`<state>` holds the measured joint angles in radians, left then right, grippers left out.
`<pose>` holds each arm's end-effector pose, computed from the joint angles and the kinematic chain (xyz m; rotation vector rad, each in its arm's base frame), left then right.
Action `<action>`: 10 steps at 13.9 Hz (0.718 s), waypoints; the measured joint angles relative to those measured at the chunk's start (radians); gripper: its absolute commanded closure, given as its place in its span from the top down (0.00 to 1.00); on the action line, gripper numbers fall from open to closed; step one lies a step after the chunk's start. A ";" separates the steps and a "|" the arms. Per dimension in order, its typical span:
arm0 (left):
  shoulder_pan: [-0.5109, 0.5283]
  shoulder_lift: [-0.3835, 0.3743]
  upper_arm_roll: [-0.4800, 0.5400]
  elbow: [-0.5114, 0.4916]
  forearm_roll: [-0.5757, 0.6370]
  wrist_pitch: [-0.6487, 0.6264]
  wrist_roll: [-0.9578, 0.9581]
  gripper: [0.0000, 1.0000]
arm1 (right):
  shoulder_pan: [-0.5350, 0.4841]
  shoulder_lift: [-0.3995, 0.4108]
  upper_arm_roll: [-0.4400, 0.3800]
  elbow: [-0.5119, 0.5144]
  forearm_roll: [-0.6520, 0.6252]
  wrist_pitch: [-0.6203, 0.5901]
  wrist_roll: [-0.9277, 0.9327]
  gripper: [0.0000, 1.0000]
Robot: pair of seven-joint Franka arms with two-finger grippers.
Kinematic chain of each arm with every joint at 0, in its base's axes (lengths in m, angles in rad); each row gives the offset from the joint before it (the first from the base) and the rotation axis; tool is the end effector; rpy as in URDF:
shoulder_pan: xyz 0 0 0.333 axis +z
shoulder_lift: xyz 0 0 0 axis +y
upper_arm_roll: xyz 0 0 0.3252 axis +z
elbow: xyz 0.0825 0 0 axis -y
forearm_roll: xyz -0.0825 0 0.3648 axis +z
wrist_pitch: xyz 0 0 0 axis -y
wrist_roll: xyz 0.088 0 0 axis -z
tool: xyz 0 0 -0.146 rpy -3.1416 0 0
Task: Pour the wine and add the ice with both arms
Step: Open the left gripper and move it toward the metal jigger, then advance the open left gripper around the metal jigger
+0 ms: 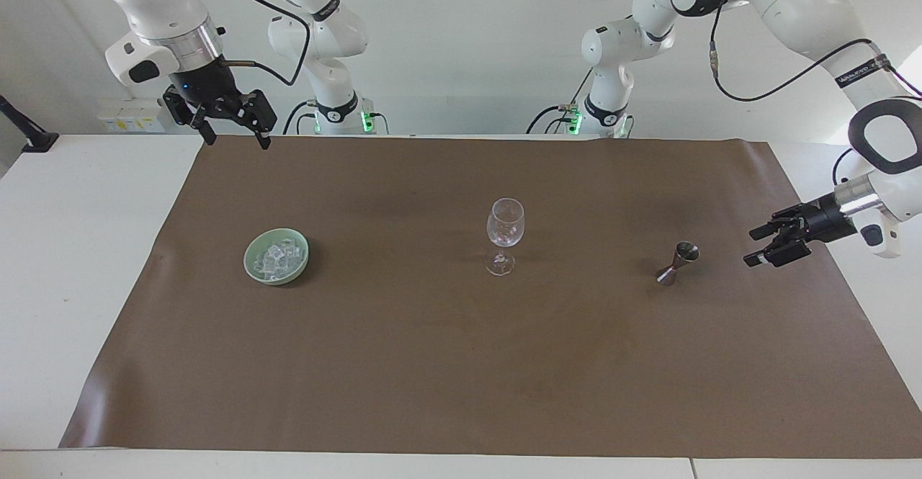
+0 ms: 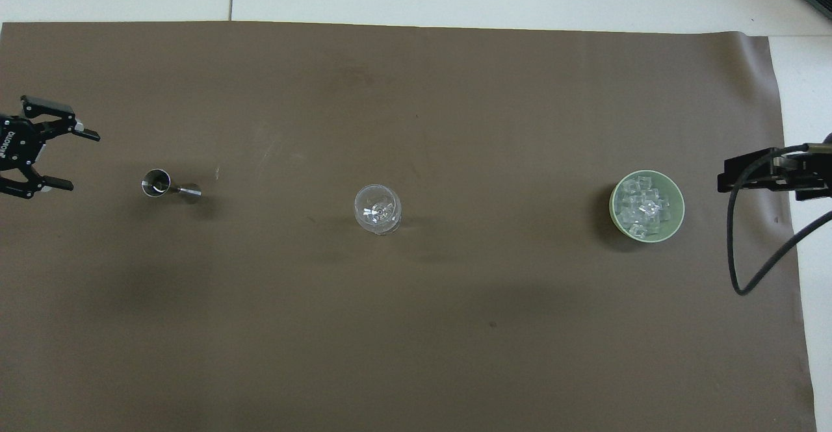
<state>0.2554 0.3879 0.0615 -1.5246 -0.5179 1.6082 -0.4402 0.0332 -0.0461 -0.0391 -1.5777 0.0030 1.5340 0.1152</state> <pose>0.6095 0.1208 0.4090 2.4011 1.0961 -0.4419 0.5171 -0.0031 0.6126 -3.1309 0.1896 -0.0033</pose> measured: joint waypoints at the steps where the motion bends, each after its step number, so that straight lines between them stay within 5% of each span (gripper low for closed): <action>1: 0.008 -0.014 0.001 -0.033 -0.022 0.012 -0.003 1.00 | 0.000 0.000 0.000 0.000 0.000 0.000 0.000 1.00; 10: 0.050 -0.096 0.002 -0.242 -0.180 0.109 -0.037 1.00 | 0.000 0.000 0.000 0.000 0.000 0.000 0.000 1.00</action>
<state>0.3058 0.2922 0.0639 -1.7663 -0.6978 1.7176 -0.4774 0.0332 -0.0461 -0.0391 -1.5777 0.0030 1.5340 0.1152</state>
